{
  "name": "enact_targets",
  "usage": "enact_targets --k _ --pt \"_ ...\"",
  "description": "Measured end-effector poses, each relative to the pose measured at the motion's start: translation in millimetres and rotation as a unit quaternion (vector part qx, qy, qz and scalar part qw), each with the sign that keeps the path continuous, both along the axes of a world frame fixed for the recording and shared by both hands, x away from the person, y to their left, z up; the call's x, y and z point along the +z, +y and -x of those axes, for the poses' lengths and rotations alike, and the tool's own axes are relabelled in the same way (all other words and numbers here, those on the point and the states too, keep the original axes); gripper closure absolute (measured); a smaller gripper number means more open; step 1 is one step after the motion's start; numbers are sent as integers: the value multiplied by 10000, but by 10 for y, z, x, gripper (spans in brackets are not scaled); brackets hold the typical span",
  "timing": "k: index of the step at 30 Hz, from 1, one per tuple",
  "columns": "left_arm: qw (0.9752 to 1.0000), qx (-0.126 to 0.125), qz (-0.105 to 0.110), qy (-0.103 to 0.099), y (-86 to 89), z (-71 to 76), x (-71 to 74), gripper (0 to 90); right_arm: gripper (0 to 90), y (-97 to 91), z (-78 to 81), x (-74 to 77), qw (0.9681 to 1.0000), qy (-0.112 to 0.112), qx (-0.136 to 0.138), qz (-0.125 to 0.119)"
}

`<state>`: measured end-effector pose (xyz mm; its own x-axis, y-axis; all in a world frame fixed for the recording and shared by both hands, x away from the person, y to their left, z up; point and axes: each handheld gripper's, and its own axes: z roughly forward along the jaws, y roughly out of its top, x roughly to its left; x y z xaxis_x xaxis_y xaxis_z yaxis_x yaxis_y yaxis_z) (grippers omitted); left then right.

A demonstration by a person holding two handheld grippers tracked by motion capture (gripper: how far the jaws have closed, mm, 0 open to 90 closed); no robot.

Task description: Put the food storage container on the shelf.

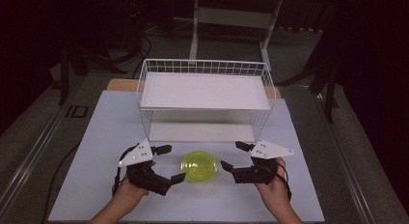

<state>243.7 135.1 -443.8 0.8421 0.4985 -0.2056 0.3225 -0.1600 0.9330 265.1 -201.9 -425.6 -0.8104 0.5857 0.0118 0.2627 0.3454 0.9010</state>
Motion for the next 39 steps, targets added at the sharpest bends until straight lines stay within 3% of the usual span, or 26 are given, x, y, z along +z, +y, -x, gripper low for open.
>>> enact_targets --k 2,8,12,14,20,23,25,30,34,39 --pt "9999 77 9 100 -14 -57 -24 2 186 7 -43 -27 10000 -8 -47 -29" --pt "9998 164 -100 110 -79 -112 -54 2 166 36 -133 -83 9998 146 -112 51" --pt "9992 258 -225 227 -106 -139 -85 2 136 86 -193 -147 9990 400 -200 18" --pt "9988 265 -259 308 -98 -157 -108 2 125 99 -228 -175 9984 515 -193 -129" --pt "9964 344 -296 714 -59 -221 -258 31 170 157 -295 -269 9965 770 -268 -165" --pt "9941 441 -212 965 -60 -243 -342 153 235 181 -336 -328 9953 915 -282 -159" --pt "9905 577 -272 1220 -74 -272 -398 177 283 196 -354 -361 9944 994 -327 -148" --pt "9857 631 -245 1544 -68 -302 -511 212 407 232 -388 -460 9915 1253 -341 -110" --pt "9834 584 -200 1704 -76 -311 -577 290 412 256 -411 -534 9892 1411 -388 -93" --pt "9772 603 -219 2026 -103 -332 -632 365 430 268 -420 -613 9865 1567 -455 -164"
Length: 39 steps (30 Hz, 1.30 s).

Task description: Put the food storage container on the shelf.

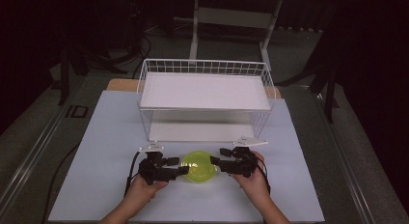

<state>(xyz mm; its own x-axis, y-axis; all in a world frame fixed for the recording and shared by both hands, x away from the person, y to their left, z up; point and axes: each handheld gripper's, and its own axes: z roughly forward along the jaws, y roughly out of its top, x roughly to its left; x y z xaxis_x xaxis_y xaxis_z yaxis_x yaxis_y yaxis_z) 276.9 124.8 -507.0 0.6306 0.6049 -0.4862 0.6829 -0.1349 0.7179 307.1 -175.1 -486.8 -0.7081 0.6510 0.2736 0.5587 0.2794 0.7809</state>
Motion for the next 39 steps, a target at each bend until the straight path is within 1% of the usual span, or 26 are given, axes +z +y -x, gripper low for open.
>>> enact_targets --k 1,2,3,4,5,6,7,10,11,12,15,16,19,20,22,25,28,29,32,33,34,36,37,39 --pt "10000 57 30 72 -5 -7 -12 395 431 -1 -1 -23 10000 62 -24 -17" --pt "10000 57 30 72 -5 -7 -12 416 439 3 -1 -42 9999 100 -20 -11" --pt "9998 87 40 173 -11 -21 -30 446 450 7 2 -53 9999 162 -19 2" --pt "9997 98 38 223 -17 -24 -40 479 455 11 4 -70 9998 175 -14 44" --pt "9997 106 9 241 -25 -25 -50 510 474 13 4 -87 9998 190 -9 79" --pt "9995 65 -29 303 -39 -27 -63 558 490 18 5 -102 9997 248 14 88" --pt "9994 73 19 325 -42 -23 -71 581 499 24 8 -119 9996 270 28 127" --pt "9992 65 78 374 -41 -13 -64 630 583 35 16 -120 9993 352 80 79" --pt "9991 71 157 399 -38 -7 -60 649 635 32 18 -109 9992 368 127 41" --pt "9989 51 149 451 -44 -3 -52 662 690 35 32 -96 9993 344 162 34" --pt "9989 60 49 459 -65 36 -13 696 729 50 86 -55 9993 305 186 61" --pt "9990 60 -12 450 -74 61 9 704 739 45 101 -44 9994 299 187 36" --pt "9988 103 -33 471 -76 119 38 733 768 40 151 -23 9994 305 163 -47" --pt "9989 100 -25 452 -75 140 43 742 778 38 166 -13 9994 295 183 -59" --pt "9985 147 8 525 -64 173 50 761 791 40 193 15 9993 307 197 -64" --pt "9969 246 167 731 -37 188 37 787 797 54 235 48 9993 225 286 5" --pt "9967 328 193 718 -17 185 42 816 805 54 277 70 9993 114 364 -7" --pt "9970 313 141 699 -19 182 52 820 807 54 292 77 9992 64 403 -12" --pt "9970 315 161 693 -20 183 70 821 807 61 313 90 9992 7 397 33" --pt "9977 323 108 592 -29 190 117 821 808 57 317 101 9992 -41 404 31" --pt "9977 329 160 579 -25 187 146 822 808 51 318 134 9991 -109 409 30" --pt "9982 343 195 452 -30 186 232 823 808 33 315 189 9991 -157 389 -44" --pt "9981 355 263 435 -27 181 277 826 808 29 311 224 9991 -182 391 -44" --pt "9986 341 254 310 -39 176 382 826 807 10 307 315 9988 -304 380 -72"
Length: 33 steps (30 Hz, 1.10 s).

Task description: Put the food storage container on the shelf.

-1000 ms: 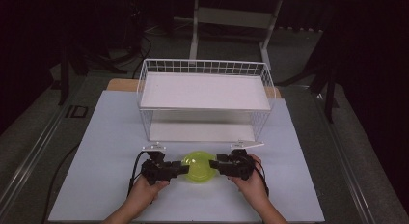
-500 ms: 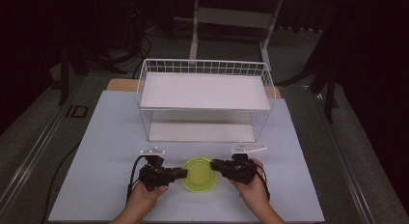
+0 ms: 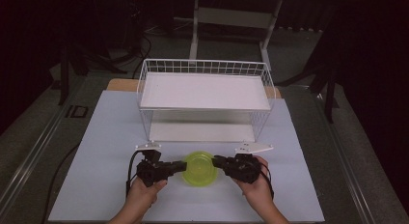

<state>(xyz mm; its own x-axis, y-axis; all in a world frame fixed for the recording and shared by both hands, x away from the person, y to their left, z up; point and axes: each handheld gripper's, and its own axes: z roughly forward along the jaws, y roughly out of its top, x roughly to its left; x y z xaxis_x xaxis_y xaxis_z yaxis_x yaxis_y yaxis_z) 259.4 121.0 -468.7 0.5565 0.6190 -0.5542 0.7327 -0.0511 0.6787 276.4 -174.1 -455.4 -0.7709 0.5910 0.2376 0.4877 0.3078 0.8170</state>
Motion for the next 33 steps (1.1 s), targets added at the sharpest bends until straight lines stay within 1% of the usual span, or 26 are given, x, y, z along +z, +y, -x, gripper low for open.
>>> enact_targets --k 4,5,9,10,14,18,22,25,27,28,29,33 --pt "9999 -22 65 -156 -21 -12 158 826 807 -24 3 181 9998 -186 -18 7" --pt "9998 -37 78 -162 -25 -19 197 826 807 -32 5 223 9998 -218 -26 -13" --pt "9994 -63 87 -330 -42 -40 359 826 807 -61 0 386 9994 -349 -25 -26" --pt "9992 -68 70 -399 -46 -46 408 827 807 -69 -4 425 9993 -368 -28 -53" --pt "9986 -87 73 -525 -55 -77 599 827 807 -96 -28 584 9985 -510 -41 -169" --pt "9982 -74 67 -596 -56 -115 759 827 808 -104 -49 739 9977 -642 -56 -219" --pt "9977 -48 82 -670 -65 -171 907 826 808 -113 -93 873 9971 -707 -99 -282" --pt "9968 -46 83 -791 -68 -216 1021 826 808 -121 -132 975 9964 -768 -132 -338" --pt "9966 -45 136 -809 -65 -256 1088 826 808 -122 -160 1052 9959 -821 -144 -342" --pt "9964 -56 115 -834 -63 -277 1121 826 808 -121 -175 1093 9957 -847 -153 -336" --pt "9964 -56 115 -834 -63 -277 1121 826 808 -121 -175 1093 9957 -847 -153 -336" --pt "9959 13 117 -899 -74 -367 1268 826 806 -116 -279 1240 9954 -883 -174 -323"
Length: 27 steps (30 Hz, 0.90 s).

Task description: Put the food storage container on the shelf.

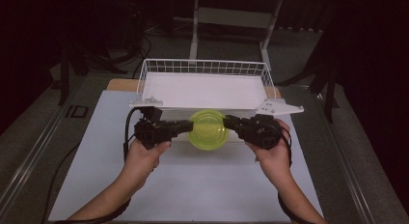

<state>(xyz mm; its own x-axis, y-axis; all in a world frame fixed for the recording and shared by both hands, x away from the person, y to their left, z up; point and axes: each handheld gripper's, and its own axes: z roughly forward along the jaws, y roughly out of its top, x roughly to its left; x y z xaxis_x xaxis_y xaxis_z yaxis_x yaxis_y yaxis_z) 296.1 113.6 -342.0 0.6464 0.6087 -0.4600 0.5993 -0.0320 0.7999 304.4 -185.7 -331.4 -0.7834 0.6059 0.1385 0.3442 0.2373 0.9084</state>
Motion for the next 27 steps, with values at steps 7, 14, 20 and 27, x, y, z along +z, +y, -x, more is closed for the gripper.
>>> enact_targets --k 7,14,20,27 --pt "10000 77 28 -56 11 -153 160 825 803 20 -180 167 9999 -35 -77 -69" --pt "9999 130 89 44 33 -316 259 825 801 64 -322 283 9999 -43 -157 -31" --pt "9998 170 64 57 27 -454 321 825 798 72 -452 342 9997 3 -238 -74" --pt "9997 248 20 76 15 -579 336 824 799 88 -578 367 9995 57 -309 -9"
